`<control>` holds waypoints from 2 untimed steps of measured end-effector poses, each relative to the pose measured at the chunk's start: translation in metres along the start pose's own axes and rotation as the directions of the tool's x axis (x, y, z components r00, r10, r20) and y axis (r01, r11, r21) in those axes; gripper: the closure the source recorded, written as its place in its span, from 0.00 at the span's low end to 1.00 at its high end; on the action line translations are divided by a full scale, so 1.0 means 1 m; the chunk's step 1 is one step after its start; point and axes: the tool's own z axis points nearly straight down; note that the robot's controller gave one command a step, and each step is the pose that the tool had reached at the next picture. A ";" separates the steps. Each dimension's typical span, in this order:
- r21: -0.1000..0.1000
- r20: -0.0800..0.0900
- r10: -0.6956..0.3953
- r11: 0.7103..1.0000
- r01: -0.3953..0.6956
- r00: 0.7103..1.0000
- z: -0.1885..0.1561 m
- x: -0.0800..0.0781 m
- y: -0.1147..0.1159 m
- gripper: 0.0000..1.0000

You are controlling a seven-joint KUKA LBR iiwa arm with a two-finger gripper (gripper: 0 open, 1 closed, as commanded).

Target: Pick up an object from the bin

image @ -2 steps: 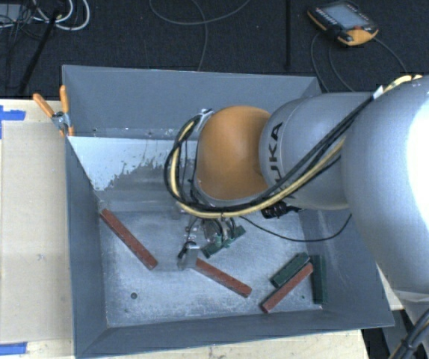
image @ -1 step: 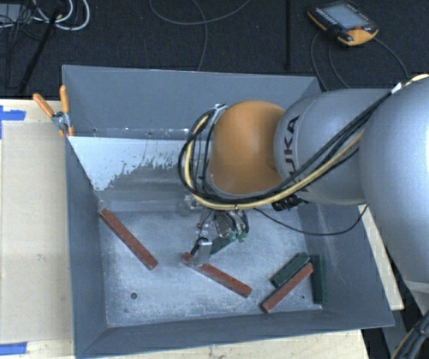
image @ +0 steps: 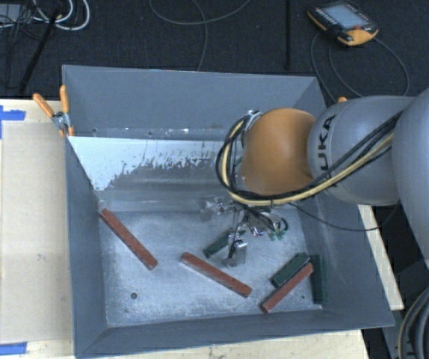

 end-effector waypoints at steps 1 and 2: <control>0.001 0.002 -0.126 0.992 0.126 0.992 0.014 -0.002 -0.008 1.00; 0.001 0.002 -0.126 0.992 0.126 0.992 0.014 -0.002 -0.009 1.00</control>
Offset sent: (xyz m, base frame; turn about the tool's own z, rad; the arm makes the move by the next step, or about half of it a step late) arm 0.0000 0.0000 0.0000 0.0000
